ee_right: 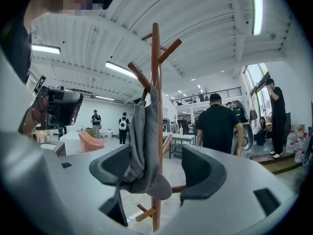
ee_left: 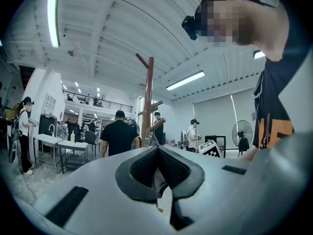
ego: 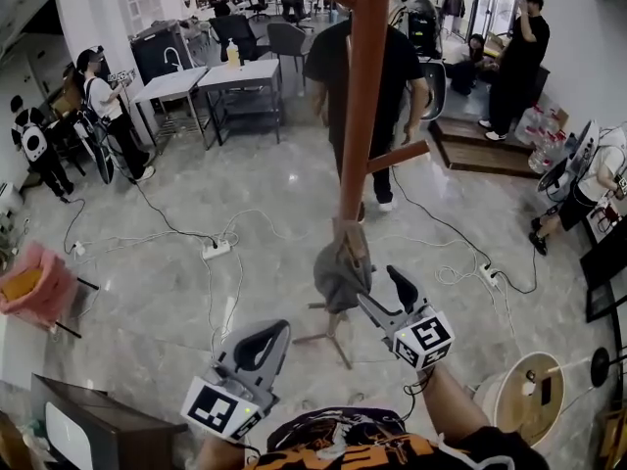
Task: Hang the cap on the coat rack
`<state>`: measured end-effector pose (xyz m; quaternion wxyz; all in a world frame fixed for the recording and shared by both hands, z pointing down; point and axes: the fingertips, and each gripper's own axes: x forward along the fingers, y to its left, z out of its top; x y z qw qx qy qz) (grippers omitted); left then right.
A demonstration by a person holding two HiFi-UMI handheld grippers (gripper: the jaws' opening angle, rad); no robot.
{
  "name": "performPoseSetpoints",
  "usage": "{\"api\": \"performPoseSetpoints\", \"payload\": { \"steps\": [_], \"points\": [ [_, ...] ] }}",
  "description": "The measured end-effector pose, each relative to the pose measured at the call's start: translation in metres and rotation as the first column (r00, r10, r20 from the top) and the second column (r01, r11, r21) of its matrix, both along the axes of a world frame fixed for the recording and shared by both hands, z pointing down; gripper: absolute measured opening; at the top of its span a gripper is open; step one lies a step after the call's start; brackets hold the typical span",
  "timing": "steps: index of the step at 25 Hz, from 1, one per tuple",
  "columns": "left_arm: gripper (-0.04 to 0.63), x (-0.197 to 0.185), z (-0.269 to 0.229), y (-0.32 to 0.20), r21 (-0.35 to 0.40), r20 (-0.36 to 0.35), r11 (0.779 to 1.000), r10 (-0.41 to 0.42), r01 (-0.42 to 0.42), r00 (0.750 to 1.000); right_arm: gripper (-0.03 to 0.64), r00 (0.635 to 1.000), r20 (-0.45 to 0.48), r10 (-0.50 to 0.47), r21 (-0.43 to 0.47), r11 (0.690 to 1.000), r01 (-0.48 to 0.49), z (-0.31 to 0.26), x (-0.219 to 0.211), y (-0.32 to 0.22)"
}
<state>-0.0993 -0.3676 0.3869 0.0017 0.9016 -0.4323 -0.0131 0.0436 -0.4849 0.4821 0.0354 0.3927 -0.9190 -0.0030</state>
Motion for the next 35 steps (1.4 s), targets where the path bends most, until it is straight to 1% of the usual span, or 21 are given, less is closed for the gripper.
{"api": "performPoseSetpoints", "payload": {
  "steps": [2, 6, 7, 10, 12, 16, 19, 22, 25, 31, 33, 35],
  "points": [
    [0.023, 0.002, 0.001, 0.001, 0.002, -0.001, 1.000, 0.003, -0.003, 1.000, 0.341, 1.000, 0.002, -0.008, 0.002, 1.000, 0.008, -0.004, 0.004, 0.009],
    [0.023, 0.006, -0.005, -0.002, 0.001, -0.007, 1.000, 0.009, -0.009, 1.000, 0.337, 0.999, 0.014, -0.046, 0.026, 0.999, 0.045, -0.028, 0.006, 0.025],
    [0.023, 0.007, -0.006, -0.003, -0.001, -0.009, 1.000, 0.011, -0.011, 1.000, 0.321, 0.998, 0.022, -0.056, 0.033, 0.998, 0.055, -0.034, 0.006, 0.029],
    [0.023, 0.012, -0.005, -0.005, -0.002, -0.011, 1.000, 0.018, -0.018, 1.000, 0.222, 0.996, 0.058, -0.070, 0.055, 0.996, 0.066, -0.050, 0.012, 0.042],
    [0.023, 0.016, -0.003, -0.004, -0.001, -0.012, 1.000, 0.025, -0.025, 1.000, 0.187, 0.995, 0.067, -0.073, 0.062, 0.996, 0.069, -0.058, 0.016, 0.050],
    [0.023, 0.019, -0.002, -0.003, 0.000, -0.014, 0.999, 0.042, -0.042, 0.999, 0.173, 0.995, 0.031, -0.097, 0.057, 0.994, 0.095, -0.065, 0.011, 0.063],
    [0.023, 0.022, -0.001, -0.002, -0.004, -0.013, 0.999, 0.051, -0.051, 0.999, 0.151, 0.993, 0.026, -0.114, 0.052, 0.992, 0.113, -0.071, 0.011, 0.076],
    [0.023, 0.021, -0.001, 0.000, -0.004, -0.013, 0.998, 0.058, -0.058, 0.998, 0.102, 0.994, 0.036, -0.105, 0.056, 0.993, 0.103, -0.080, 0.010, 0.089],
    [0.023, 0.021, -0.008, -0.002, -0.004, -0.012, 0.998, 0.065, -0.065, 0.998, 0.060, 0.996, 0.044, -0.077, 0.063, 0.995, 0.074, -0.092, 0.013, 0.090],
    [0.023, 0.025, -0.006, 0.001, -0.003, -0.012, 0.997, 0.073, -0.073, 0.997, 0.035, 0.994, 0.081, -0.067, 0.074, 0.995, 0.061, -0.107, 0.019, 0.099],
    [0.023, 0.026, -0.006, 0.000, -0.002, -0.013, 0.997, 0.075, -0.075, 0.997, 0.025, 0.994, 0.091, -0.060, 0.052, 0.997, 0.056, -0.113, 0.020, 0.101],
    [0.023, 0.028, -0.009, -0.001, -0.002, -0.010, 0.997, 0.077, -0.077, 0.997, 0.015, 0.993, 0.098, -0.059, 0.011, 0.998, 0.058, -0.119, 0.020, 0.105]
  ]
}}
